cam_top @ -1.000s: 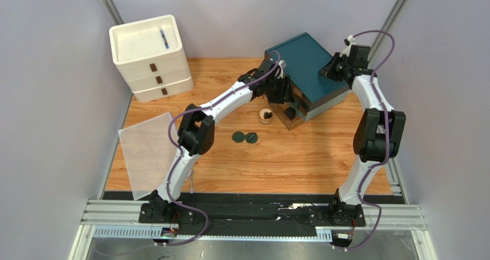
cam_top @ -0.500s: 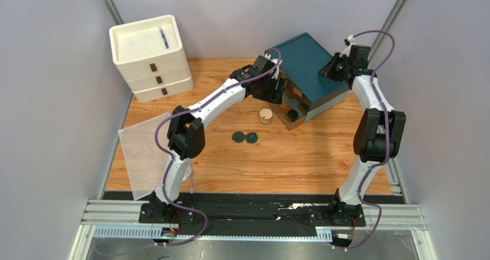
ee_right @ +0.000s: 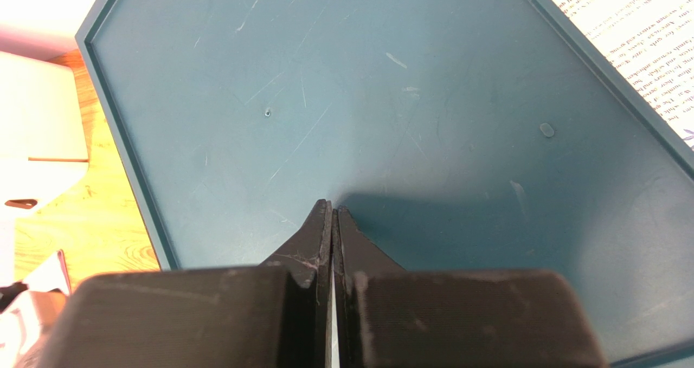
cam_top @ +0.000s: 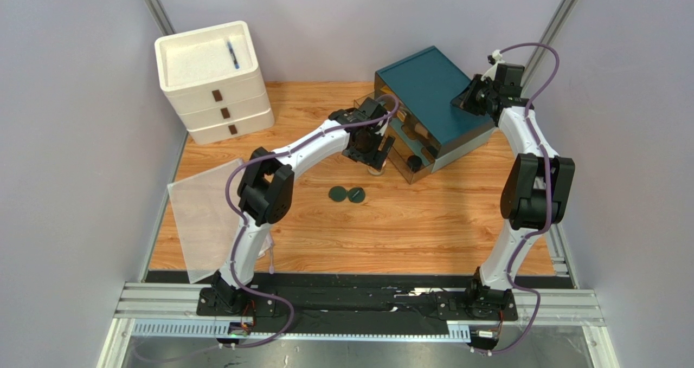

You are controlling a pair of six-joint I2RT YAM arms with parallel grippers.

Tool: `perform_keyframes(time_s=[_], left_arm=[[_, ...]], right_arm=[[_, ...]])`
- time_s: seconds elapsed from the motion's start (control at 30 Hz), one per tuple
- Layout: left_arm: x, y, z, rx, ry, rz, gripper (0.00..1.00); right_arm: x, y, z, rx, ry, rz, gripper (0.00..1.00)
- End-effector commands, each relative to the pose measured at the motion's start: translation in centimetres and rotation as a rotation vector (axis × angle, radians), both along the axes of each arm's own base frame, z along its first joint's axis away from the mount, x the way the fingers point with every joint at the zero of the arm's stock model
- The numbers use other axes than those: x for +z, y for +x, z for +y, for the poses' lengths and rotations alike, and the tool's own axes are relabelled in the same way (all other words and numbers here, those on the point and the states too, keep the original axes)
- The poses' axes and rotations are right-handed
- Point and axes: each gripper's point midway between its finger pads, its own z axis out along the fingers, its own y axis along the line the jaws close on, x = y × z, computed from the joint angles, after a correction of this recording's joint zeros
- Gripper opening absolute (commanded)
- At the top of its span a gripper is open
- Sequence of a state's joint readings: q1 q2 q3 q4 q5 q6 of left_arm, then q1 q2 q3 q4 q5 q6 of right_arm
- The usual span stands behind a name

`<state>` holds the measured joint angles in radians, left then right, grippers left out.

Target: Organize the makeup

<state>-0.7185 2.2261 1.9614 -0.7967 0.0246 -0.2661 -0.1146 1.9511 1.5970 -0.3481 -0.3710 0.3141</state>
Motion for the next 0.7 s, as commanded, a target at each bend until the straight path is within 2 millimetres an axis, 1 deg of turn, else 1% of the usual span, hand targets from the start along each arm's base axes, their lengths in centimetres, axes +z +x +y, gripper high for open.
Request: perform_keyframes(time_s=[0.0,0.03,0.13,0.3,0.43,0.5,0.67], left_arm=[[0.2,1.4,-1.3,-0.029,-0.028,-0.033,0.84],[0.2,1.3,-1.6,-0.036,-0.036,-0.028,0.84],[-0.7,1.7,-2.2,-0.038,-0.042,-0.014,0.84],[-0.7,2.5,-3.1,-0.024,-0.072,-0.023,0.84],[-1.8,3.0,-3.1,-0.001,-0.057,-0.019,0.84],[-1.9,3.2,-3.2,0.008,-0.055,-0.022,0.84],[-3.0,3.5,-3.3,0.028,-0.044,-0.013,0.78]], right_arm=[[-17.8,-13.2,0.1,0.007,-0.072,0.712,0.00],[-17.9,-13.3,0.0,0.008,-0.074,0.716,0.00],[-17.8,-13.2,0.0,0.008,-0.077,0.716,0.00],[-17.8,-13.1,-0.1,0.010,-0.085,0.715,0.00],[-17.7,-13.1,-0.2,0.011,-0.089,0.714,0.00],[-17.7,-13.2,-0.2,0.011,-0.087,0.718,0.00],[-17.8,-13.2,-0.2,0.011,-0.087,0.719,0.00]])
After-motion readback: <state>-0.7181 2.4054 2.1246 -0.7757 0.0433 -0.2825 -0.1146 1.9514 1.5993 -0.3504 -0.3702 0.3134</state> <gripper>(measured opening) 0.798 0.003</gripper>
